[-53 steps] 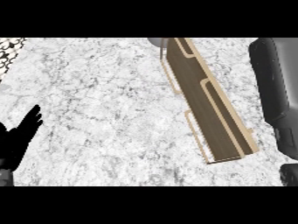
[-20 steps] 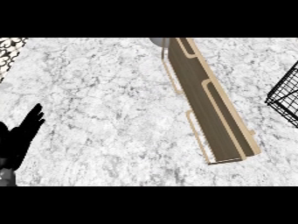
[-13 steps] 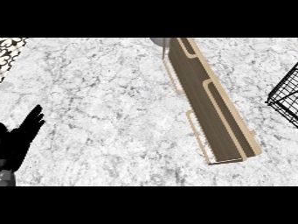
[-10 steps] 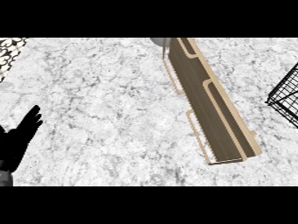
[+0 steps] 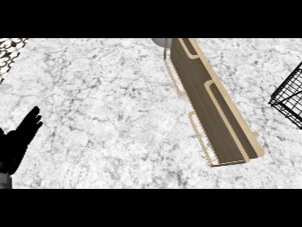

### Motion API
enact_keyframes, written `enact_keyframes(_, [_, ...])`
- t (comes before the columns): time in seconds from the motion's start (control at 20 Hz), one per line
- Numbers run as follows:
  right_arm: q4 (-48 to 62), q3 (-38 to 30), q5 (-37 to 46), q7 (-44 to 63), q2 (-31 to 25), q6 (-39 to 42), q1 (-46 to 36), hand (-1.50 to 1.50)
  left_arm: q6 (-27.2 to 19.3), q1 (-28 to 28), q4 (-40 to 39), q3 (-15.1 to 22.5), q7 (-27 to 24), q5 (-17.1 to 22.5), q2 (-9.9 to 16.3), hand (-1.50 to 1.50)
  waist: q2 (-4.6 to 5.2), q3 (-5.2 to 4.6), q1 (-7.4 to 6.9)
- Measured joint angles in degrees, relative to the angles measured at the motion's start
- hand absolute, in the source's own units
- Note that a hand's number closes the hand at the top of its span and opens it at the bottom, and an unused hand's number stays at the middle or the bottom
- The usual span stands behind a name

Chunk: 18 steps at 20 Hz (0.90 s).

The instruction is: Pick the bell pepper from the tray and place it in the tiered basket

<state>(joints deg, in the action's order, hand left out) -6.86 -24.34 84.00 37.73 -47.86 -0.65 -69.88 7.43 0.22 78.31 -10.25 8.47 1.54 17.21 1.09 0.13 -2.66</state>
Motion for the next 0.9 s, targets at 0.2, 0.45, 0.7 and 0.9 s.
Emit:
enact_keyframes(0.2, [-2.73,-1.33,-1.83,-1.02,-0.08,-3.93,1.24,-1.50,-0.82,0.30,0.10,0.40,-0.47,-0.69,-0.96,0.00,-0.11,0.01,0.18])
enact_keyframes(0.45, [-7.43,-3.00,-3.74,-0.65,-1.02,-10.94,0.35,-1.50,-0.60,1.03,1.08,0.25,0.50,-0.31,-1.06,0.00,-0.43,-0.04,0.60])
enact_keyframes(0.7, [-11.38,-6.25,-7.14,3.60,-2.40,-14.28,-0.78,-1.50,-0.38,1.77,0.49,-0.79,0.03,-0.08,-0.51,0.00,-0.95,-0.12,1.82])
enact_keyframes(0.9, [-15.39,-10.53,-12.20,4.89,-3.04,-15.99,-0.24,-1.50,-1.30,3.06,0.01,-1.09,-0.58,-0.55,-1.13,0.00,-1.62,-0.15,3.38])
